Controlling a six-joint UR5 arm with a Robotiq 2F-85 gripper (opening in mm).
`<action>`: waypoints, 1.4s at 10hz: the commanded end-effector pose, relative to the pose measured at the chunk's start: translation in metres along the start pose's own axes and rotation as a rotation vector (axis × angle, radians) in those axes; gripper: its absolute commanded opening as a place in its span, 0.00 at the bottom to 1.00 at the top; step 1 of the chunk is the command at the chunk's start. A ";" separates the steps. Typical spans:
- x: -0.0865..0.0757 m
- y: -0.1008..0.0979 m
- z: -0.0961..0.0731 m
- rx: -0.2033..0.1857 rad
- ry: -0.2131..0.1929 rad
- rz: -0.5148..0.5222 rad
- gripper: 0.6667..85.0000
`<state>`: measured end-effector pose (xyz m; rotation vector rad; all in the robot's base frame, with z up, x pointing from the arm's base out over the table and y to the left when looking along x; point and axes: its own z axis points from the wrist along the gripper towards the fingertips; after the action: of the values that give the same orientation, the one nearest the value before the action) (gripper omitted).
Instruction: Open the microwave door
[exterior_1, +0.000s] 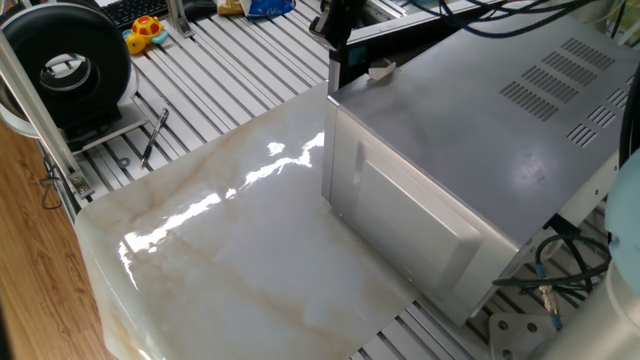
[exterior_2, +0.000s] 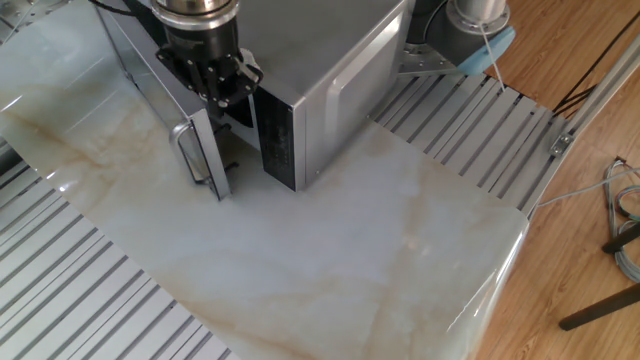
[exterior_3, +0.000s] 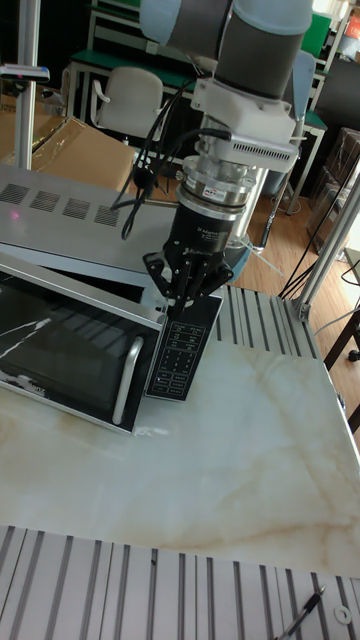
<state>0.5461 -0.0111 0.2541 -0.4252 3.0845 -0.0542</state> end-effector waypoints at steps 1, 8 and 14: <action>0.009 -0.002 -0.005 -0.022 0.008 0.014 0.00; -0.008 -0.056 0.020 -0.009 0.016 -0.186 0.00; -0.039 -0.060 0.022 0.040 -0.074 0.019 0.00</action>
<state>0.5840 -0.0559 0.2354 -0.5180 3.0470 -0.0687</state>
